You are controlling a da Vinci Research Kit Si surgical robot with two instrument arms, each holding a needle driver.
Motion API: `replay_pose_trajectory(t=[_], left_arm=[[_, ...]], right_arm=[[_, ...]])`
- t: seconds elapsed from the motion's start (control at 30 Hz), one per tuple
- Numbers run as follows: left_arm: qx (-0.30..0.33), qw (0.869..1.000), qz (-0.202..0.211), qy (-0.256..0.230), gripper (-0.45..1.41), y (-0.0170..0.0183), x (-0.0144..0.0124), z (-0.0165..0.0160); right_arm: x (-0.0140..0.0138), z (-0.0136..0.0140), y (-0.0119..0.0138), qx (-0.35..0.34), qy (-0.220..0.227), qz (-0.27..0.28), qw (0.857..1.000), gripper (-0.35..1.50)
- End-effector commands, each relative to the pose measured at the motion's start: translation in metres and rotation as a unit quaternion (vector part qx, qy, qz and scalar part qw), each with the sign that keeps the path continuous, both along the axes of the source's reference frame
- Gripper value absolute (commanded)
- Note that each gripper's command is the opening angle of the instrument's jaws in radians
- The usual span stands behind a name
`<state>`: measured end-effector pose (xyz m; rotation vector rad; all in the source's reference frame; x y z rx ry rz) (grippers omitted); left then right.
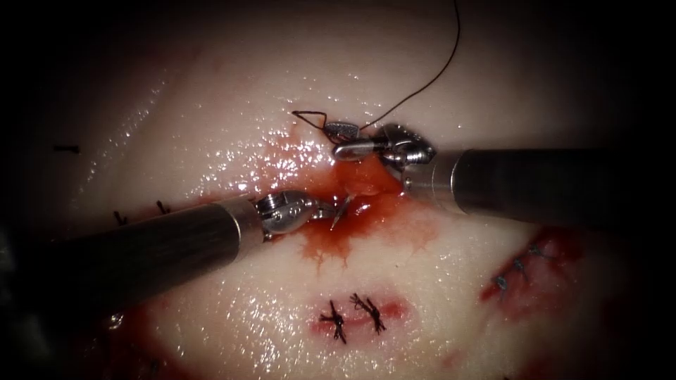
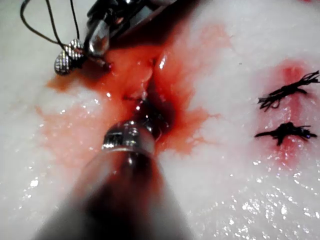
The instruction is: Wound Closure
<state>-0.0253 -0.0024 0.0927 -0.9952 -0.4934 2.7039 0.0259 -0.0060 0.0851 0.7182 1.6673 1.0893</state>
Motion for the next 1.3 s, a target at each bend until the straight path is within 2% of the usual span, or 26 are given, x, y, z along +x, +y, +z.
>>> replay_pose_trajectory(t=[0.03,0.2,0.33,0.47,0.6,0.73,0.93,1.07,1.13,1.3], left_arm=[[0.000,1.000,0.000,-0.001,-0.40,0.0000,-0.0005,0.0006],[0.000,1.000,0.000,-0.001,-0.40,0.0000,-0.0005,0.0006],[0.000,1.000,0.000,-0.001,-0.40,0.0000,-0.0005,0.0006],[0.000,1.000,0.000,-0.001,-0.40,0.0000,-0.0005,0.0006],[0.000,1.000,0.001,-0.001,-0.40,0.0000,-0.0005,0.0006],[0.001,1.000,0.001,-0.001,-0.40,0.0001,-0.0004,0.0004],[0.003,1.000,0.001,-0.003,-0.40,0.0001,-0.0003,0.0002],[0.003,1.000,0.001,-0.003,-0.40,0.0002,-0.0003,0.0002],[0.003,1.000,0.001,-0.003,-0.40,0.0002,-0.0003,0.0002],[0.003,1.000,0.001,-0.003,-0.40,0.0001,-0.0003,0.0002]], right_arm=[[-0.0001,0.0005,0.0006,-0.018,-0.024,-0.003,1.000,1.27],[-0.0023,-0.0005,0.0021,-0.092,-0.129,-0.021,0.987,1.32],[-0.0033,-0.0020,0.0031,-0.148,-0.198,-0.035,0.968,1.33],[-0.0025,-0.0038,0.0028,-0.188,-0.265,-0.044,0.945,1.42],[-0.0003,-0.0055,0.0010,-0.216,-0.321,-0.071,0.919,1.40],[0.0012,-0.0065,-0.0003,-0.239,-0.362,-0.087,0.897,1.32],[0.0016,-0.0071,-0.0009,-0.273,-0.427,-0.071,0.859,1.35],[0.0016,-0.0068,-0.0010,-0.283,-0.442,-0.070,0.848,1.28],[0.0016,-0.0067,-0.0011,-0.286,-0.449,-0.067,0.844,1.11],[0.0021,-0.0066,-0.0009,-0.286,-0.452,-0.061,0.843,1.10]])
